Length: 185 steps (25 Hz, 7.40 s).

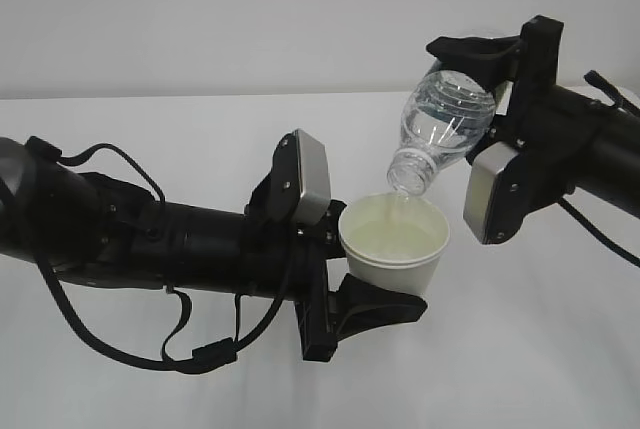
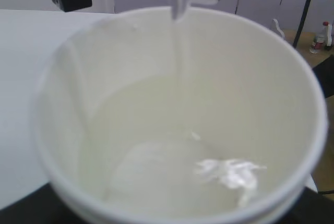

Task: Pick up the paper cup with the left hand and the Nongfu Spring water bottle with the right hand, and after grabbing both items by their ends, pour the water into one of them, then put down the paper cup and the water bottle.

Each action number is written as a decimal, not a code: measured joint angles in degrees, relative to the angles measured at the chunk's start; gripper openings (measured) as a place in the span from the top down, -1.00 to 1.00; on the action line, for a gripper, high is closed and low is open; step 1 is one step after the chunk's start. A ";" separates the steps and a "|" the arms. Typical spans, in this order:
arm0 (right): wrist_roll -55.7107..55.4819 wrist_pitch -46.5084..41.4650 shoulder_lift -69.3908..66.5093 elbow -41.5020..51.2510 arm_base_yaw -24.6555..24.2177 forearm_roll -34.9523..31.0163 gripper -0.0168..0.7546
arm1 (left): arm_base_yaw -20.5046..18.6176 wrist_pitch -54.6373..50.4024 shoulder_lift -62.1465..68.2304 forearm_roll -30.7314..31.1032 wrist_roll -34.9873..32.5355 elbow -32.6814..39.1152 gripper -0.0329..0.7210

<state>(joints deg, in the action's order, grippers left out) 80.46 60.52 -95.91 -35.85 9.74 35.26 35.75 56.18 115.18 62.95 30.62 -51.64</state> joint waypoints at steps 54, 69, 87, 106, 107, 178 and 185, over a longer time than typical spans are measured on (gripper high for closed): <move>0.87 0.41 0.00 0.00 0.00 0.54 -0.30 | 0.00 0.00 0.00 0.00 0.00 0.00 -0.37; 0.06 0.41 0.00 -0.05 0.00 0.68 -0.30 | 0.00 0.00 0.00 0.00 0.00 0.00 -0.37; -6.04 1.20 0.00 -0.14 0.00 1.35 -0.30 | 0.00 0.00 0.00 0.00 0.00 0.00 -0.37; -14.86 2.10 0.00 -0.14 0.00 1.51 -0.30 | 0.00 0.00 0.00 0.00 0.00 0.00 -0.37; -15.21 2.10 0.00 -0.14 0.00 1.51 -0.30 | 0.00 0.00 0.00 0.00 0.00 0.00 -0.37; -69.86 0.83 0.00 -0.14 0.00 -4.48 -0.30 | 0.00 0.00 0.00 0.00 0.00 0.00 -0.37; -72.94 -0.18 0.00 -0.14 0.00 -4.82 -0.30 | 0.00 0.00 0.00 0.00 0.00 0.00 -0.37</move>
<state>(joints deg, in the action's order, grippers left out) 7.52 60.34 -95.91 -35.99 9.74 30.44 35.75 56.18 115.18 62.95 30.62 -51.64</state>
